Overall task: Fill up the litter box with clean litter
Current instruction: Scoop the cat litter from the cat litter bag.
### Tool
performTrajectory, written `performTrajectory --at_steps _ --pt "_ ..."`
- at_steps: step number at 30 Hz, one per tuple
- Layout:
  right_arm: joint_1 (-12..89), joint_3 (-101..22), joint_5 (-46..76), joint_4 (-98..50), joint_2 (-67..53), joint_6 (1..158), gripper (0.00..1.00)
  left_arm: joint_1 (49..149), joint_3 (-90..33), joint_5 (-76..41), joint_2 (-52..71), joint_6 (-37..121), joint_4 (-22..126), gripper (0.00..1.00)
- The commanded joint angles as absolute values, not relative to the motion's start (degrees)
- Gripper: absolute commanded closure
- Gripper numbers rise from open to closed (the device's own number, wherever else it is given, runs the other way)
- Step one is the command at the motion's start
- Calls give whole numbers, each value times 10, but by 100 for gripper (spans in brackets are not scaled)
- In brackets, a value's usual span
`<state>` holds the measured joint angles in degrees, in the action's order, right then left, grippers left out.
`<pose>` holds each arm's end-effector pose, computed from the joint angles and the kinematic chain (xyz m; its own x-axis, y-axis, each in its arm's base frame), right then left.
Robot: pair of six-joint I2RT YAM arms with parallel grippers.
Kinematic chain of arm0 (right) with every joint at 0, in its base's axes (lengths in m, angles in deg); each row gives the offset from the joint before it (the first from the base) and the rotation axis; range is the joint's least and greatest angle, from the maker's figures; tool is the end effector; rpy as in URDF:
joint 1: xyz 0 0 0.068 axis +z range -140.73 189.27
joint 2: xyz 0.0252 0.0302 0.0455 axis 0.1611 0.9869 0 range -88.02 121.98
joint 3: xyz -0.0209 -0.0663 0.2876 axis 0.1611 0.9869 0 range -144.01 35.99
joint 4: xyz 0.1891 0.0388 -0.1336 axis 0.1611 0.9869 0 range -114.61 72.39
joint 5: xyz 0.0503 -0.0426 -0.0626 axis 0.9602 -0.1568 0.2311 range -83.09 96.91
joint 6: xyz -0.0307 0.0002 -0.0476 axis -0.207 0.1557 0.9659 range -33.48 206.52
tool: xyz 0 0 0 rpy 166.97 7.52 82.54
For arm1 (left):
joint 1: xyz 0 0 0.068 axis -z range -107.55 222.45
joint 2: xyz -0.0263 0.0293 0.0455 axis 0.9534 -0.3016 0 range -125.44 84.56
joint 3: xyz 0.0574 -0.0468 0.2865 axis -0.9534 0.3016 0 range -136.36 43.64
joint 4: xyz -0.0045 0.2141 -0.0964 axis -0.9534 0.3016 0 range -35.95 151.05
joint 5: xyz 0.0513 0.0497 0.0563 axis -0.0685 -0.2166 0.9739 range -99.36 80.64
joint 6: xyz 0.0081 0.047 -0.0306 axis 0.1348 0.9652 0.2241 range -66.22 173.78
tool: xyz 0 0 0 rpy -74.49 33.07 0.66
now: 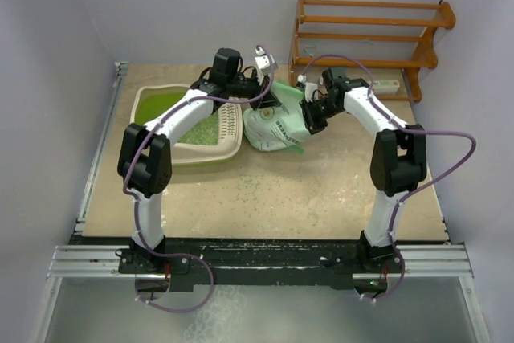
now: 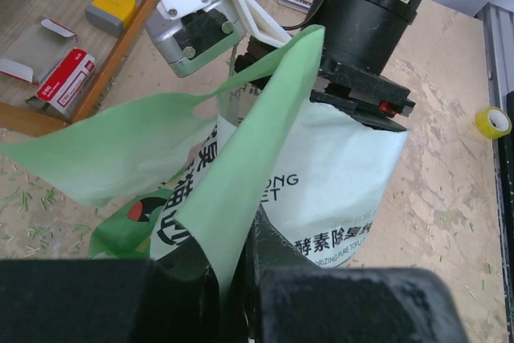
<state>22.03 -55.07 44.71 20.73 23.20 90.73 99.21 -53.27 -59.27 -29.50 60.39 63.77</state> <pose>0.3765 0.1100 0.2678 -0.8541 -0.2529 -0.4546 -0.4865 0.6978 0.5257 0.3886 -0.2299 0.3248 -0.2973 0.2331 -0.9259 0.9398 0.2424 -0.2408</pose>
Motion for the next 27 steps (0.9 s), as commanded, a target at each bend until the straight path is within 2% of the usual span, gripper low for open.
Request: performTrajectory --at_steps 1,9,15,18,27 --pt "227 -540 383 108 180 879 100 1000 -564 -601 -311 600 635 97" --pt "222 -539 357 60 138 855 100 1003 -545 -603 -311 597 630 97" --pt "222 -568 324 61 174 864 100 1003 -531 -600 -302 590 621 97" --pt "222 -573 341 59 197 873 100 1003 -524 -594 -295 589 617 97" --pt "225 -574 515 108 235 897 100 1004 -521 -593 -299 579 607 97"
